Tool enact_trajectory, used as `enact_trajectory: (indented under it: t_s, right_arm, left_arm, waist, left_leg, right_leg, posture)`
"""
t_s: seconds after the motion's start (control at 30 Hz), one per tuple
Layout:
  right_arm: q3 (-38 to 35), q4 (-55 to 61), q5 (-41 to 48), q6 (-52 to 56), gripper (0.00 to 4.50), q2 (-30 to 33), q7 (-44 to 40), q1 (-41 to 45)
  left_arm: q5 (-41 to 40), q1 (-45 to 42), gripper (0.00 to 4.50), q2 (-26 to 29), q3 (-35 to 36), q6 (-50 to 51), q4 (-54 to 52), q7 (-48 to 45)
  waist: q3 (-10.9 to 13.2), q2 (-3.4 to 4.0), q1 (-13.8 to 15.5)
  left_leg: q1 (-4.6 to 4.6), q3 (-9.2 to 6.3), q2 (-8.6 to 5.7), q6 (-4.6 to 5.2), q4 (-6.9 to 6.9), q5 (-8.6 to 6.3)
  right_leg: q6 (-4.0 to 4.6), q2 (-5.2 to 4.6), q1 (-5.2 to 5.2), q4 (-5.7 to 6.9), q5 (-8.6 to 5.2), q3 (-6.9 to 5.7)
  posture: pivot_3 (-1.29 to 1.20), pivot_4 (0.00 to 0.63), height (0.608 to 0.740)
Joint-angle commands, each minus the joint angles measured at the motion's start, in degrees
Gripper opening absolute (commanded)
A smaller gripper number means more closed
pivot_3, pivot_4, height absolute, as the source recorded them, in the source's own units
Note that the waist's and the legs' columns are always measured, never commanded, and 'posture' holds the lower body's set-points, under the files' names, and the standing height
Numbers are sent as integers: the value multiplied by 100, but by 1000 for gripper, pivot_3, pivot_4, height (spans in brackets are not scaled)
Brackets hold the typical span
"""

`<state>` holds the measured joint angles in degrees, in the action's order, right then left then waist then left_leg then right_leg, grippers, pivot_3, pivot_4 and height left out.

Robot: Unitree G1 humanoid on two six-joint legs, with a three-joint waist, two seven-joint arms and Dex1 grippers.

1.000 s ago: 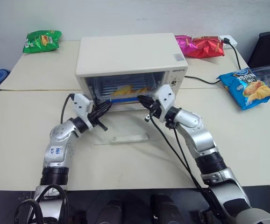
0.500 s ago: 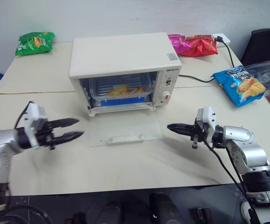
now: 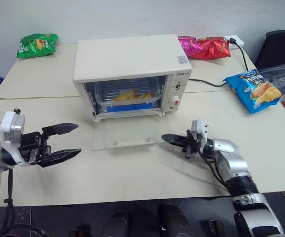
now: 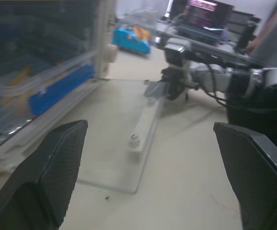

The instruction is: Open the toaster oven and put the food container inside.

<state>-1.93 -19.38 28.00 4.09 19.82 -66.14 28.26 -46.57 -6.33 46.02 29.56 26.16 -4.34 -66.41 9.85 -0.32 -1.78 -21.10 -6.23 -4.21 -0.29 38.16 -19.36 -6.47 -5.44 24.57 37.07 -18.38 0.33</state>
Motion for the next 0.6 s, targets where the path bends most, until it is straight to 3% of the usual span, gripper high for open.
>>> enact_trajectory:
  t_s: [0.03,0.1,0.2,0.4,0.53,0.57,0.6]
  right_arm:
    - [-700,817,798,529,0,-211,861,227]
    - [-884,1338,998,699,0,-267,1242,257]
    - [-668,2110,644,580,618,110,1095,99]
    - [-229,2284,-212,-821,2565,1262,-414,-797]
    - [-538,1989,-305,-1481,3897,1714,-826,-1685]
    - [-584,1986,-334,-1618,3966,1776,-870,-1845]
    - [-621,1984,-354,-1732,4469,1806,-853,-1956]
  left_arm:
    - [318,31,4458,-119,281,-228,-14,746]
    - [653,200,4458,-223,255,-617,-27,876]
    - [1140,669,4500,-167,105,-956,3,793]
    - [1601,1232,4500,-63,-23,-1758,335,188]
    - [2026,1383,4500,-94,-166,-2347,366,212]
    - [2115,1401,4500,-91,-181,-2514,457,191]
    - [2216,1390,4500,-96,-192,-2725,585,192]
  waist:
    - [0,0,8]
    - [0,0,15]
    - [0,1,17]
    - [-2,-4,66]
    - [-2,-4,152]
    - [-2,-4,165]
    - [-2,-4,168]
  left_leg:
    - [0,-1,-1,0,1,0]
    - [0,-1,-2,0,-2,0]
    - [-1,0,-3,0,-8,0]
    - [-1,3,-7,6,-6,-3]
    - [2,8,-7,10,-6,-5]
    - [2,12,-7,11,-5,-6]
    - [3,14,-7,12,-4,-6]
  right_leg:
    - [0,0,0,-4,0,0]
    - [0,-1,0,-4,0,0]
    - [0,-3,0,-4,0,1]
    - [0,-6,-6,-24,0,1]
    - [0,-7,-8,-23,0,5]
    - [0,-7,-7,-22,0,6]
    - [0,-8,-8,-21,0,7]
  posture:
    - [0,150,740]
    - [0,150,740]
    - [0,150,740]
    - [0,150,740]
    - [0,150,740]
    - [0,150,740]
    - [0,150,740]
